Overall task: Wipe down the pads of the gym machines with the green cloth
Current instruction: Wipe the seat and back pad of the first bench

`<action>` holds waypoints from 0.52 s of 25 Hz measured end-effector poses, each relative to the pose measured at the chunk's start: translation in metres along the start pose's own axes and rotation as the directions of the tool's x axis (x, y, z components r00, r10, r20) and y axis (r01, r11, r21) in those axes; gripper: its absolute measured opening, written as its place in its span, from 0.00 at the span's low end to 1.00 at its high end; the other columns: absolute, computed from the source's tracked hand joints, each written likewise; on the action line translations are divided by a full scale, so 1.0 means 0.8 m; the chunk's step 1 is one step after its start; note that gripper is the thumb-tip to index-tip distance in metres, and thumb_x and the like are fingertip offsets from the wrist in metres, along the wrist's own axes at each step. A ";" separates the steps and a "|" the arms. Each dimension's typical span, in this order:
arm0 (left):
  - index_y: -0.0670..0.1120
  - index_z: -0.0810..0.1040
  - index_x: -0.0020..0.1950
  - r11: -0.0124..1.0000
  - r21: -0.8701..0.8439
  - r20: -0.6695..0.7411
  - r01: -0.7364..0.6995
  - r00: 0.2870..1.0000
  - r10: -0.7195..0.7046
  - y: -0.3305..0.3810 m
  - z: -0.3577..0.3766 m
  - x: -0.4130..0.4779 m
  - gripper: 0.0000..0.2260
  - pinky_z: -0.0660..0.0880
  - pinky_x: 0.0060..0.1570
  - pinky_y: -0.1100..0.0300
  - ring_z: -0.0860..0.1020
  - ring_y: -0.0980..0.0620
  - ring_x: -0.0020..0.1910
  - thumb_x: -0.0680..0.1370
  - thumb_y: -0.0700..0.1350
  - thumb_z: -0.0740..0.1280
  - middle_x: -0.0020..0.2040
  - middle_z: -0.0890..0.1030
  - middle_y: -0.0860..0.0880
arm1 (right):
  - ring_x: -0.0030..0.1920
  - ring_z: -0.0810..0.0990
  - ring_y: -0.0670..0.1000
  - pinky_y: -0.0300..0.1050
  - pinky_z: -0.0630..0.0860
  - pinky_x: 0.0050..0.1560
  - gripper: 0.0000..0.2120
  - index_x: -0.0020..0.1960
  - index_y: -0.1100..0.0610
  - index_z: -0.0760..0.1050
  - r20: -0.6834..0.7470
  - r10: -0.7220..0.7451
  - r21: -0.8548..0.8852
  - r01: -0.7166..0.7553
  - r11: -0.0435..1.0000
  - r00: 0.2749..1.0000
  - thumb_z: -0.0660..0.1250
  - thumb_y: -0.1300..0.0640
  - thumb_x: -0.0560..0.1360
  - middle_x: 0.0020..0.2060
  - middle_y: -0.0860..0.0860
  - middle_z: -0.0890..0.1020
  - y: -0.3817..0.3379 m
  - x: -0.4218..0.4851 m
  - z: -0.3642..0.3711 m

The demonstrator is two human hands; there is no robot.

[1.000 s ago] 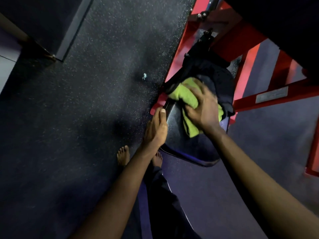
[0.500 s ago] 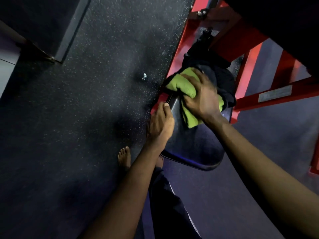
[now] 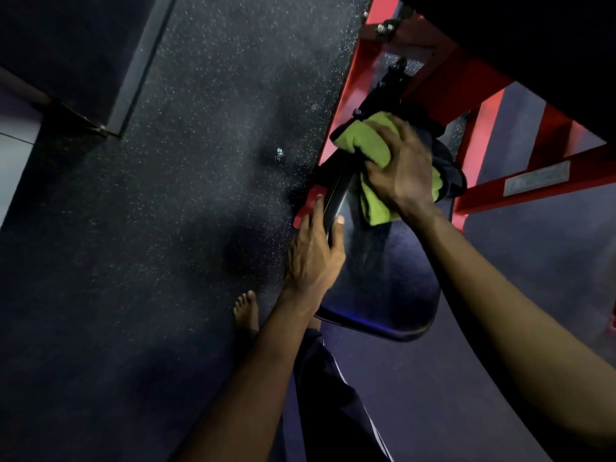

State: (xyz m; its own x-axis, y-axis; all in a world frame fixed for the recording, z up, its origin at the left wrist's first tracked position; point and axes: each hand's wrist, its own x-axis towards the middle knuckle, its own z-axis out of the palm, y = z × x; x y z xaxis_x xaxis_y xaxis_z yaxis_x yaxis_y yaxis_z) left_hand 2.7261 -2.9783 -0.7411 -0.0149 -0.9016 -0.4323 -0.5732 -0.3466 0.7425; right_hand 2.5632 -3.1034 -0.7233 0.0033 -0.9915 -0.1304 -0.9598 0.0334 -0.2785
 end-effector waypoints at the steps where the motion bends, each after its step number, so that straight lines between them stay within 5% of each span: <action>1: 0.47 0.59 0.81 0.999 0.012 -0.014 -0.031 0.999 0.031 -0.001 0.001 0.001 0.29 0.74 0.64 0.47 0.74 0.42 0.68 0.82 0.58 0.54 0.75 0.70 0.42 | 0.75 0.68 0.58 0.62 0.67 0.71 0.31 0.73 0.45 0.74 0.000 0.019 -0.006 -0.019 1.000 1.000 0.62 0.41 0.70 0.75 0.51 0.71 -0.006 0.002 0.000; 7: 0.47 0.59 0.81 0.998 -0.016 -0.022 -0.058 0.998 0.057 0.003 0.001 0.000 0.27 0.70 0.66 0.53 0.71 0.44 0.71 0.84 0.56 0.58 0.77 0.67 0.44 | 0.77 0.64 0.58 0.60 0.63 0.72 0.29 0.73 0.42 0.73 0.170 -0.244 -0.052 0.256 0.965 0.955 0.63 0.40 0.72 0.76 0.50 0.69 0.003 -0.014 -0.011; 13: 0.48 0.58 0.81 0.998 -0.004 -0.033 -0.064 0.997 0.064 0.000 0.001 -0.001 0.28 0.72 0.65 0.52 0.72 0.44 0.71 0.84 0.57 0.58 0.76 0.68 0.44 | 0.75 0.68 0.56 0.57 0.66 0.72 0.29 0.74 0.44 0.73 -0.055 0.056 0.035 -0.054 0.998 0.997 0.65 0.44 0.72 0.76 0.50 0.70 0.009 -0.019 0.000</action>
State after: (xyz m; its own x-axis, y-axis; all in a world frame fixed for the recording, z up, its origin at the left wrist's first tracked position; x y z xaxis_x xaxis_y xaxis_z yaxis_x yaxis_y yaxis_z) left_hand 2.7254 -2.9773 -0.7416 -0.0247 -0.9301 -0.3666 -0.5681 -0.2887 0.7707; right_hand 2.5564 -3.0884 -0.7237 -0.0662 -0.9935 -0.0930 -0.9482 0.0917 -0.3041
